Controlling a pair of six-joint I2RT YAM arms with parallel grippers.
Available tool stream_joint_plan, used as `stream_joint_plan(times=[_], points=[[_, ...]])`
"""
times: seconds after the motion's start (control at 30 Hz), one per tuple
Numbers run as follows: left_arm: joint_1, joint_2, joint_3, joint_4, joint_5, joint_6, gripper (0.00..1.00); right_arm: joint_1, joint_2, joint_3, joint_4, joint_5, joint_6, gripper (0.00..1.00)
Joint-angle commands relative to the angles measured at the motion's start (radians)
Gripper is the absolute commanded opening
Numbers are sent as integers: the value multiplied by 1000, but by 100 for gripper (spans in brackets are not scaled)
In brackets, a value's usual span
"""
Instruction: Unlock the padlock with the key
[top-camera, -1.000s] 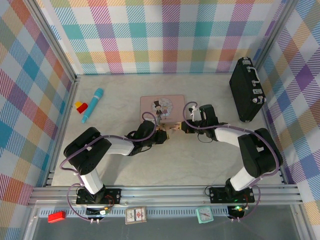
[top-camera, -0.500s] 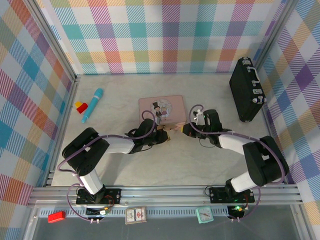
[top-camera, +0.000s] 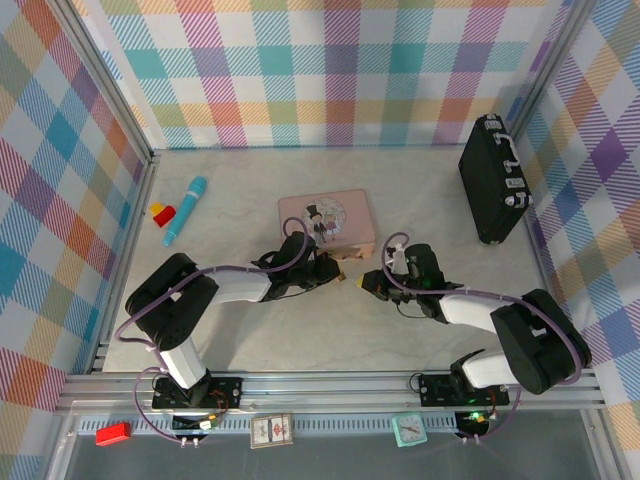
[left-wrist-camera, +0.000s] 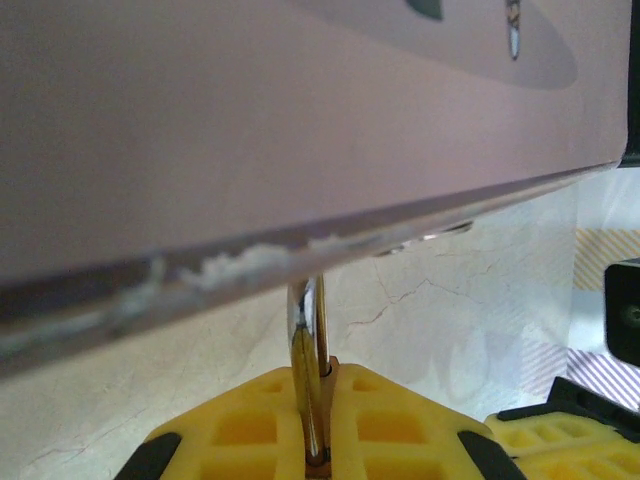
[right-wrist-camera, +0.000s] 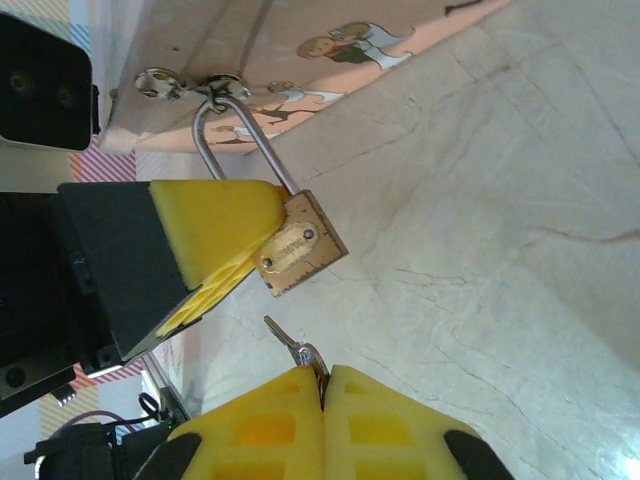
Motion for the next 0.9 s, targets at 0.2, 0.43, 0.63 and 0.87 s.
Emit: stream_joint_plan(times=[0.2,0.43,0.63,0.87], points=[[26,-12,16,103,27,-75,7,7,55,-62,192,-20,219,0],[40,-11,-27,194,15,-124,6,7,140,-107,385,-37,359,0],[48,-3,-49,265,1,-142,6,7,185,-122,473,-37,438,0],[52,23,-64,332,0,-171,6,7,224,-151,560,-13,530,0]])
